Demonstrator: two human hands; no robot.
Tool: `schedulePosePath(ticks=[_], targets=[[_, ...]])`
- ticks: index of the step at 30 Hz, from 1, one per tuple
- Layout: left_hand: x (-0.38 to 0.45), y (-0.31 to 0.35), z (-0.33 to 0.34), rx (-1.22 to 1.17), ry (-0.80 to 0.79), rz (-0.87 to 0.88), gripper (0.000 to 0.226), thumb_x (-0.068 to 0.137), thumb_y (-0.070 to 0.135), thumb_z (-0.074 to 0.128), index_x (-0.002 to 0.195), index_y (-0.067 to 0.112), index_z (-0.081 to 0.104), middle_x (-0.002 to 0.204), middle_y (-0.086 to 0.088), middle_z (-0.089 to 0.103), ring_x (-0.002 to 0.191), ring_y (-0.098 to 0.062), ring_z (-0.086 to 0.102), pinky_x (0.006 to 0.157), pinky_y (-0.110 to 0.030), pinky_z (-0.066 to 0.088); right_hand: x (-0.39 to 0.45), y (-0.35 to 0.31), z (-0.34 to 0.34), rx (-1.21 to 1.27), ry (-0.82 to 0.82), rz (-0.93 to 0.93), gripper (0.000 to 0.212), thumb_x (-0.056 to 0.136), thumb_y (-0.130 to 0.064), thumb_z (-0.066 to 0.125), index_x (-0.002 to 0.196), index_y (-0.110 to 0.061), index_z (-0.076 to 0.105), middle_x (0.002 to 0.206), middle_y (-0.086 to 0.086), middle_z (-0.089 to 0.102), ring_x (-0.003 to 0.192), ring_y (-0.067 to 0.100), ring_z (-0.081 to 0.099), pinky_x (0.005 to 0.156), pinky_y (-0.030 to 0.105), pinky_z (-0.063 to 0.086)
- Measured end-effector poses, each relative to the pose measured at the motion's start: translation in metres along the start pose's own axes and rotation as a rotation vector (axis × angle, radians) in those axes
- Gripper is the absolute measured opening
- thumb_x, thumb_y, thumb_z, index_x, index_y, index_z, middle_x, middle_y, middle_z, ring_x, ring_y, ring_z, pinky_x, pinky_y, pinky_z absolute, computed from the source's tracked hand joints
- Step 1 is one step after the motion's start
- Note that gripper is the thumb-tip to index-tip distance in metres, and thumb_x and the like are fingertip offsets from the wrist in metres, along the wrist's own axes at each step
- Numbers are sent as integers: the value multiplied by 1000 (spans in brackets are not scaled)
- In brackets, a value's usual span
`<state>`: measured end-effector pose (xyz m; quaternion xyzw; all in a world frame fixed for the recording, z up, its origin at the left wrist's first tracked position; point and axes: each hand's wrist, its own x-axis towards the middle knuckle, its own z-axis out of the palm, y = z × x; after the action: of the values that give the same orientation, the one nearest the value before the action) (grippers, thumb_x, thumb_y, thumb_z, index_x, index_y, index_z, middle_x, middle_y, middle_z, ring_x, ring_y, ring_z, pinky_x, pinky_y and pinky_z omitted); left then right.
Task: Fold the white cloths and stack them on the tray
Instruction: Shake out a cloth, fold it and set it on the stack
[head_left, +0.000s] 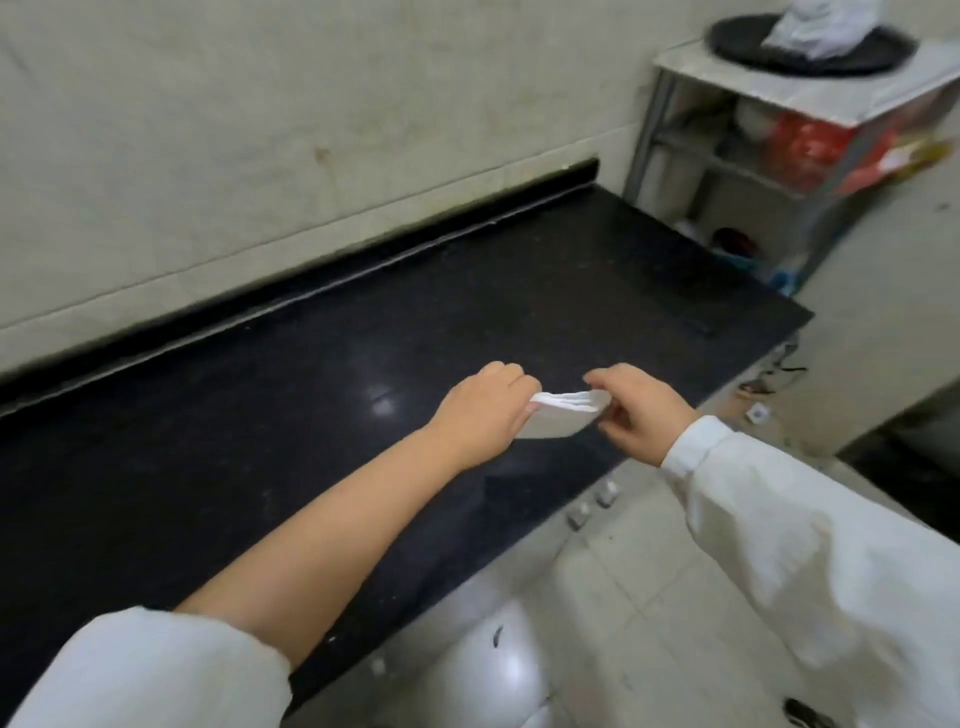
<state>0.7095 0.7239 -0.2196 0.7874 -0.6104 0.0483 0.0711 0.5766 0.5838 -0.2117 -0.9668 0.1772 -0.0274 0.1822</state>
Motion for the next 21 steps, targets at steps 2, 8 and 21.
schedulePosePath(ticks=[2, 8, 21], targets=[[52, 53, -1, -68, -95, 31, 32, 99, 27, 35, 119, 10, 53, 117, -9, 53, 111, -25, 46, 90, -38, 43, -33, 53, -29, -52, 66, 29, 40, 84, -4, 60, 123, -3, 54, 115, 17, 59, 110, 27, 57, 91, 25, 42], [164, 189, -8, -120, -105, 238, 29, 99, 29, 38, 114, 12, 56, 112, -8, 57, 109, -23, 48, 86, -31, 37, -121, 192, -115, -215, 179, 37, 11, 62, -15, 62, 59, -8, 70, 52, 7, 64, 51, 11, 58, 56, 19, 41], [387, 305, -49, -307, 45, 321, 27, 94, 21, 51, 115, 9, 64, 108, -7, 66, 104, -19, 55, 72, -16, 28, -109, 360, -271, -96, 333, 316, 27, 89, -7, 54, 114, -5, 64, 111, 17, 63, 106, 28, 56, 77, 22, 33]])
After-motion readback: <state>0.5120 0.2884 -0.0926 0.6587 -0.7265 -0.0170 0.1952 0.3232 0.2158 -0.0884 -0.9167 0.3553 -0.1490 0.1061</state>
